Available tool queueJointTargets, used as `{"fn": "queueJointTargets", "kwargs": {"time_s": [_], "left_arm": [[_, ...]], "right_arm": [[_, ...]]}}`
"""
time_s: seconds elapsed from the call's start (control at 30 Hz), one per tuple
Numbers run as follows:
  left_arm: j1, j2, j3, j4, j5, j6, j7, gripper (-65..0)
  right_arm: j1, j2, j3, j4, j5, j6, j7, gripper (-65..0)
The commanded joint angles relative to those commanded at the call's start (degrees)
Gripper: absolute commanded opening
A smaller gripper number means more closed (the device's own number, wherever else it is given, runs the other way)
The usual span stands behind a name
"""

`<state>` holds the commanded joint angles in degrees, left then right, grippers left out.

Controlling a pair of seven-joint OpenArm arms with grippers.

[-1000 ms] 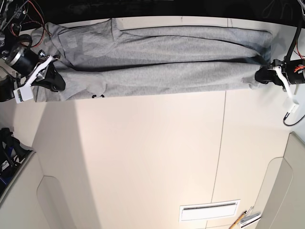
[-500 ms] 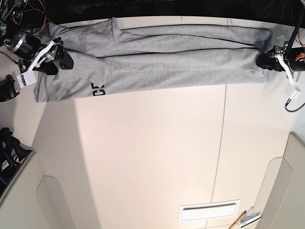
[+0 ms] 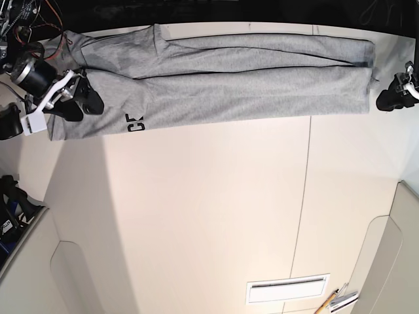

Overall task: Fold the T-shirt properly
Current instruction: 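Lay the folded strip flat and release both grippers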

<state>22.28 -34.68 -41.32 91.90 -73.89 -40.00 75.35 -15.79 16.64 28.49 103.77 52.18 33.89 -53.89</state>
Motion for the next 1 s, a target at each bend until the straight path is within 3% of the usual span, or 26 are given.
{"fn": "queueJointTargets", "kwargs": {"time_s": [0.1, 0.2, 0.3, 0.47, 0.7, 0.83, 1.0], "left_arm": [[2.6, 1.9, 0.0, 0.0, 2.0, 0.0, -3.4, -29.9], [3.1, 2.6, 0.0, 0.0, 3.9, 0.0, -4.9, -29.7], [3.5, 2.6, 0.0, 0.0, 4.3, 0.0, -5.5, -18.0], [3.8, 2.6, 0.0, -2.4, 8.3, 0.0, -9.1, -17.5], [3.9, 2.6, 0.1, -8.5, 3.5, 0.0, -8.3, -17.5], [5.7, 2.6, 0.1, -8.5, -2.3, 0.0, -5.6, -17.5], [7.3, 3.8, 0.1, -8.5, -2.2, 0.0, -5.7, -17.5]], "right_arm": [[0.2, -0.7, 0.0, 0.0, 1.2, 0.24, -0.7, -65.0], [0.0, -0.7, 0.0, 0.0, 1.4, 0.70, -2.7, -65.0], [-1.2, -0.6, -0.1, -0.4, 0.2, 0.87, -3.1, -65.0], [-1.0, -0.6, -0.1, -6.0, -1.3, 0.90, -2.6, -65.0], [-1.0, -0.6, -0.1, -12.5, 0.4, 1.07, -2.3, -65.0], [-0.9, -0.6, -0.1, -12.5, 1.0, 1.05, -2.3, -65.0], [-0.7, -0.6, -0.1, -12.5, 2.2, 1.05, -2.1, -65.0]]}}
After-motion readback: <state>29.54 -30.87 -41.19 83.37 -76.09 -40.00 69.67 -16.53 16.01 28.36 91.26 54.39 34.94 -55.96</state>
